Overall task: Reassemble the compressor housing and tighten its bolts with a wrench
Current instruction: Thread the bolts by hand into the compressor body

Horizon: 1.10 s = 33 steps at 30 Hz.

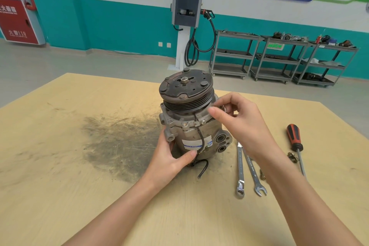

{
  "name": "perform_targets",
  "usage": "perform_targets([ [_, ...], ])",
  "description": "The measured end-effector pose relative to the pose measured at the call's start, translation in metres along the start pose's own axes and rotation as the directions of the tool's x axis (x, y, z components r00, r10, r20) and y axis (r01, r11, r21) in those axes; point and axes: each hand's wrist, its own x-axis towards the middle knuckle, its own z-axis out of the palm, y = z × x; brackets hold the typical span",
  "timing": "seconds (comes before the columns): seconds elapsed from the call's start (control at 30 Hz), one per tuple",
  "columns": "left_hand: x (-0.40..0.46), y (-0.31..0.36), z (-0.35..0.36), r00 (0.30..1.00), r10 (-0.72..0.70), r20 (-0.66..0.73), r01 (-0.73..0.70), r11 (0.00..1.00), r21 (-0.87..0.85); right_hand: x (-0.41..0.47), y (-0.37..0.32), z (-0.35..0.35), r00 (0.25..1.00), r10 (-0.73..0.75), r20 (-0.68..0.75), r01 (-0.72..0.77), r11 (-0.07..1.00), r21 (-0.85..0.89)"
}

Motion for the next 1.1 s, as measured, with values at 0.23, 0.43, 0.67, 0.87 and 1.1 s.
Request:
perform_targets([
  [0.23,-0.001,0.001,0.001,1.0,0.01,-0.003,-0.01,1.0,0.007,-0.001,0.001,0.001,1.0,-0.012,-0.009,0.012,1.0,-0.017],
  [0.43,0.0,0.0,0.0,1.0,0.019,-0.002,-0.018,1.0,0.016,-0.001,-0.002,-0.002,0.999,-0.02,0.035,0.023,0.996,-0.087],
  [0.67,0.0,0.001,0.001,1.0,0.023,0.002,-0.023,1.0,0.01,-0.002,-0.001,0.005,1.0,0.001,-0.024,-0.001,1.0,-0.017],
  [0.87,0.0,0.0,0.0,1.0,0.011,-0.003,-0.011,1.0,0.011,0.0,-0.002,-0.006,0.998,0.011,0.069,-0.011,1.0,-0.012],
  [1.1,0.0,0.0,0.0,1.0,0.007,0.0,-0.007,1.0,0.005,-0.002,0.001,0.005,0.999,0.033,-0.034,-0.033,0.999,0.008],
])
